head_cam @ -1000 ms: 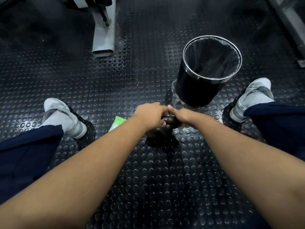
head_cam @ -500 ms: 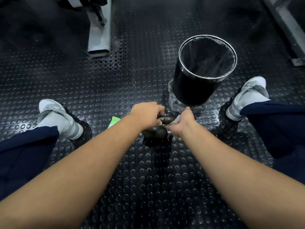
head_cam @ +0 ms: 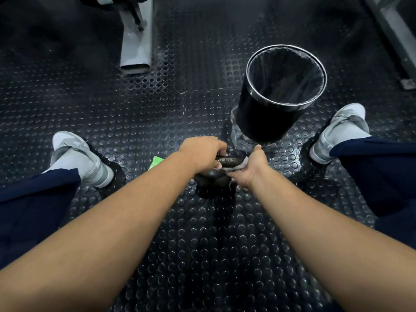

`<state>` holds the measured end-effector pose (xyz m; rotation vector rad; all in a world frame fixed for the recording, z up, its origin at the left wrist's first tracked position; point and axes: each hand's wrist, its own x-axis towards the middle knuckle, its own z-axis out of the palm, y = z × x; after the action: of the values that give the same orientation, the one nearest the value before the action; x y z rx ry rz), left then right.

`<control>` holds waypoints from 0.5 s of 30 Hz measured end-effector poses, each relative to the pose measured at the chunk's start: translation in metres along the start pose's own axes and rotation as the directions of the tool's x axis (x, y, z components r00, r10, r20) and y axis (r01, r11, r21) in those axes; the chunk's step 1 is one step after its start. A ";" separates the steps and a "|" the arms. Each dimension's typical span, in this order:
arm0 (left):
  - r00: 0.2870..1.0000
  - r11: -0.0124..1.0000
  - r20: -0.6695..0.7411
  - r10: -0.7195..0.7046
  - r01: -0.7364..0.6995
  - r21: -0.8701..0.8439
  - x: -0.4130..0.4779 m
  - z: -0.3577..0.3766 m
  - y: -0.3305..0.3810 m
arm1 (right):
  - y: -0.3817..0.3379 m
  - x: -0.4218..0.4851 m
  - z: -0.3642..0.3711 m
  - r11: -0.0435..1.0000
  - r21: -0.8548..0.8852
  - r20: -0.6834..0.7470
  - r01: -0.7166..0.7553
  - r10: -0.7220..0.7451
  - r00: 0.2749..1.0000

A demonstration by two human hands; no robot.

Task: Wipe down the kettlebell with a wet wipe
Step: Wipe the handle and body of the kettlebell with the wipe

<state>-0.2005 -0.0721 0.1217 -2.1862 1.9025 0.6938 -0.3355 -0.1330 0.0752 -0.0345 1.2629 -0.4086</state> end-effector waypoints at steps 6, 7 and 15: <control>1.000 1.000 0.024 0.013 -0.013 0.010 0.005 -0.001 0.001 | 0.012 -0.036 0.023 0.997 0.024 -0.085 0.073 -0.071 0.994; 0.999 1.000 0.034 0.011 -0.012 0.009 0.006 -0.001 0.002 | 0.012 -0.034 0.022 0.996 0.024 -0.092 0.080 -0.078 0.993; 0.998 1.000 0.060 0.014 -0.013 -0.009 0.011 -0.004 -0.001 | 0.019 -0.025 0.012 0.993 -0.026 -0.093 0.115 -0.117 0.989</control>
<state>-0.1975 -0.0829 0.1201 -2.1344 1.8902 0.7627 -0.3252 -0.1093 0.0970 -0.1081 1.3623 -0.5020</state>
